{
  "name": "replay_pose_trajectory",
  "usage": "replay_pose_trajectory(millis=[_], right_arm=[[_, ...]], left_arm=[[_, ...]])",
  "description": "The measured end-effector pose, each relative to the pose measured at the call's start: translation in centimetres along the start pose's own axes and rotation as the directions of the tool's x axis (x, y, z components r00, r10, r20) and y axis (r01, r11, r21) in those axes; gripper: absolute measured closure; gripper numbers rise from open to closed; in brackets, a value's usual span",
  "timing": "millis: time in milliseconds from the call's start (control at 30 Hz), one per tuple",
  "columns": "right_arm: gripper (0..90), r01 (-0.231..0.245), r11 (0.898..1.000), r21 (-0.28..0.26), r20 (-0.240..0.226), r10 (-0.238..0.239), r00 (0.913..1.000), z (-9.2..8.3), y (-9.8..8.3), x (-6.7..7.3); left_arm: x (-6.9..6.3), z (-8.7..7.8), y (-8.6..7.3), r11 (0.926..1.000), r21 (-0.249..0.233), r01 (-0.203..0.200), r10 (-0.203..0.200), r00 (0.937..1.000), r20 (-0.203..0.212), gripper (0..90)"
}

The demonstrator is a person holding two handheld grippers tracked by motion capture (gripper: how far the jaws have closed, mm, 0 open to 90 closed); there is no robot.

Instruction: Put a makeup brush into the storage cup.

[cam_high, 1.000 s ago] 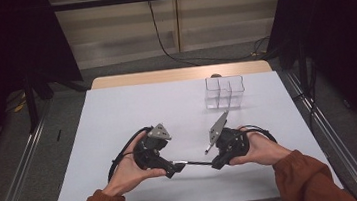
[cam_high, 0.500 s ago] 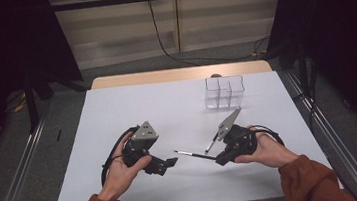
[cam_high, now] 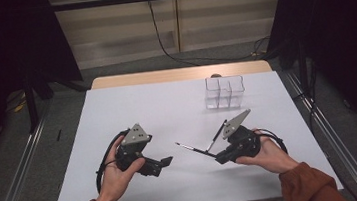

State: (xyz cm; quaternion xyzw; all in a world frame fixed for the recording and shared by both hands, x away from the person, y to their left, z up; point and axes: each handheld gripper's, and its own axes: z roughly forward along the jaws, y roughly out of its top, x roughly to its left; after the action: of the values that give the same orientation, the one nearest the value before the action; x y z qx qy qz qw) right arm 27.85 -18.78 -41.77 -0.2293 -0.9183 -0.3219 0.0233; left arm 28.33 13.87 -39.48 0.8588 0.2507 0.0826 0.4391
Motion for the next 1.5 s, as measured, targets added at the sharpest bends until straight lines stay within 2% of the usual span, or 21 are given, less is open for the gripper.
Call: replay_pose_trajectory(millis=[100, 167, 233, 300, 367, 500, 633, 800, 1000, 1233, 1367, 1500], right_arm=[[84.1, -0.010, 0.999, -0.035, 0.004, 0.010, 0.9999, 0.0, -0.2, 0.0], [84.1, -0.011, 0.998, -0.061, 0.009, 0.011, 0.9999, -0.1, -0.4, 0.0], [84.1, -0.012, 0.996, -0.090, 0.012, 0.014, 0.9998, -0.1, -0.4, 0.0], [84.1, -0.011, 0.994, -0.110, 0.015, 0.013, 0.9998, -0.1, -0.4, 0.0], [84.1, -0.015, 0.991, -0.137, 0.019, 0.018, 0.9997, 0.0, -0.5, 0.1], [84.2, -0.015, 0.981, -0.192, 0.041, 0.023, 0.9989, 0.1, -0.7, 0.1], [84.2, -0.014, 0.971, -0.237, 0.048, 0.026, 0.9985, 0.1, -0.7, 0.2], [84.2, -0.043, 0.955, -0.293, 0.040, 0.057, 0.9975, 0.3, -1.1, 0.2], [84.2, -0.070, 0.937, -0.343, 0.035, 0.087, 0.9956, 0.1, -1.6, 0.2], [84.2, -0.087, 0.897, -0.434, 0.016, 0.104, 0.9944, -0.4, -2.0, 0.3], [84.2, -0.093, 0.878, -0.469, 0.016, 0.113, 0.9934, -0.7, -2.2, 0.5], [84.2, -0.091, 0.872, -0.481, 0.016, 0.112, 0.9936, -0.8, -2.4, 0.6]], left_arm=[[0.0, -0.1, -0.2, 0.9999, -0.011, 0.002, -0.002, 1.0000, -0.003, 3.5], [0.1, -0.2, -0.3, 0.9995, -0.023, 0.022, -0.021, 0.9997, 0.011, 3.5], [0.0, -0.3, -0.3, 0.9989, -0.029, 0.036, -0.036, 0.9993, 0.006, 3.5], [0.0, -0.5, -0.2, 0.9990, -0.033, 0.029, -0.029, 0.9996, 0.007, 3.5], [-0.2, -0.7, -0.2, 0.9986, -0.039, 0.035, -0.035, 0.9993, 0.010, 3.4], [-0.3, -0.7, -0.4, 0.9985, -0.051, 0.022, -0.023, 0.9996, -0.018, 3.3], [-0.4, -0.7, -0.8, 0.9967, -0.071, 0.040, -0.043, 0.9987, -0.029, 3.3], [-0.5, -0.5, -1.0, 0.9962, -0.074, 0.046, -0.048, 0.9984, -0.029, 3.3], [-0.3, -0.5, -1.3, 0.9957, -0.077, 0.051, -0.056, 0.9967, -0.059, 3.9], [-0.2, -0.3, -1.3, 0.9947, -0.087, 0.055, -0.060, 0.9967, -0.054, 3.7], [-0.3, -0.1, -1.2, 0.9945, -0.089, 0.054, -0.059, 0.9970, -0.050, 3.7], [-0.5, -0.1, -1.2, 0.9923, -0.109, 0.059, -0.064, 0.9970, -0.045, 3.7]])
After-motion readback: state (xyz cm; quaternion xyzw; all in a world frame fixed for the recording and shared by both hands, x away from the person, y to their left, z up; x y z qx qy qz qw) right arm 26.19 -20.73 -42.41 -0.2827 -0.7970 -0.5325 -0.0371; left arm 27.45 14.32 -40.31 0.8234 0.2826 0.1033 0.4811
